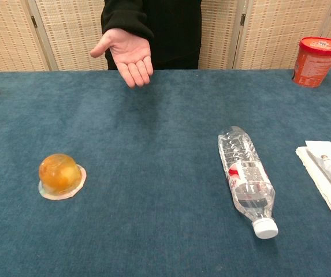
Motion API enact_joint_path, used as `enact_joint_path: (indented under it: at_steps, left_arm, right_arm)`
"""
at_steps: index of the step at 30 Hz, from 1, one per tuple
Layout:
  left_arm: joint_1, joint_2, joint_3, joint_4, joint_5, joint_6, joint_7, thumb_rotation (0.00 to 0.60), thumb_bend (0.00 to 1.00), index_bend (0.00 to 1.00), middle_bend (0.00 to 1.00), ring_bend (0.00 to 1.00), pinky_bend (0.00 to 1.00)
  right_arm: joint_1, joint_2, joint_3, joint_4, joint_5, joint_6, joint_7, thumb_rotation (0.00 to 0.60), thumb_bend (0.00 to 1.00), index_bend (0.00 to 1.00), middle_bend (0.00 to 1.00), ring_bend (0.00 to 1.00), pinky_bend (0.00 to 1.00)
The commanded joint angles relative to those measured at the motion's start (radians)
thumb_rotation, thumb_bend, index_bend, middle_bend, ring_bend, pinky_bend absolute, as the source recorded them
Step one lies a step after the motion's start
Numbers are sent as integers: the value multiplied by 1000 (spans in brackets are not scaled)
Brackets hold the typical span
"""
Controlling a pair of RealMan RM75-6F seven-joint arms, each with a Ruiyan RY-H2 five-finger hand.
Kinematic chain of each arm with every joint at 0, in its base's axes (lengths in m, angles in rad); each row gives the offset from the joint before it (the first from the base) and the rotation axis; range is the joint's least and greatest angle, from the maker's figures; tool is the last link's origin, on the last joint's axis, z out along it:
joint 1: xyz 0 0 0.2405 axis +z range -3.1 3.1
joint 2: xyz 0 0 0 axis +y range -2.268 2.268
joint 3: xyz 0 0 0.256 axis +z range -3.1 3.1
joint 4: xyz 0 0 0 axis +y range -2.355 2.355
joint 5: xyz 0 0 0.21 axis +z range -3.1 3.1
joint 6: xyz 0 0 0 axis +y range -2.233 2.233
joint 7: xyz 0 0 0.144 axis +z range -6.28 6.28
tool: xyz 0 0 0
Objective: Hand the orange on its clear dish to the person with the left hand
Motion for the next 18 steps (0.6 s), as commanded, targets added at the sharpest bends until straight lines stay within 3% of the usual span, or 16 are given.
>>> enact_joint_path:
  at_steps: [1,8,12,18]
  left_arm:
    - [-1,-2,4,-2,8,3,5,600,133,0,0,0,171]
    - [-8,-3,35,-21,85,8,-25,600,133,1,0,0,173]
    - [-45,37,59,-79,116,-63,-86,600,133,77,59,89,226]
    - [-100,-6,54,-158,146,-130,86,600,133,135,88,98,241]
  right_arm:
    - [-4,3,-2,-2,-7,8,7,600,254,0,0,0,0]
    - [-11,13,-22,-10,-55,21,35,600,254,0,0,0,0]
    - [-23,25,-29,-17,-90,53,47,600,254,0,0,0,0]
    - [-51,46,-56,-10,-185,126,116,600,254,0,0,0,0]
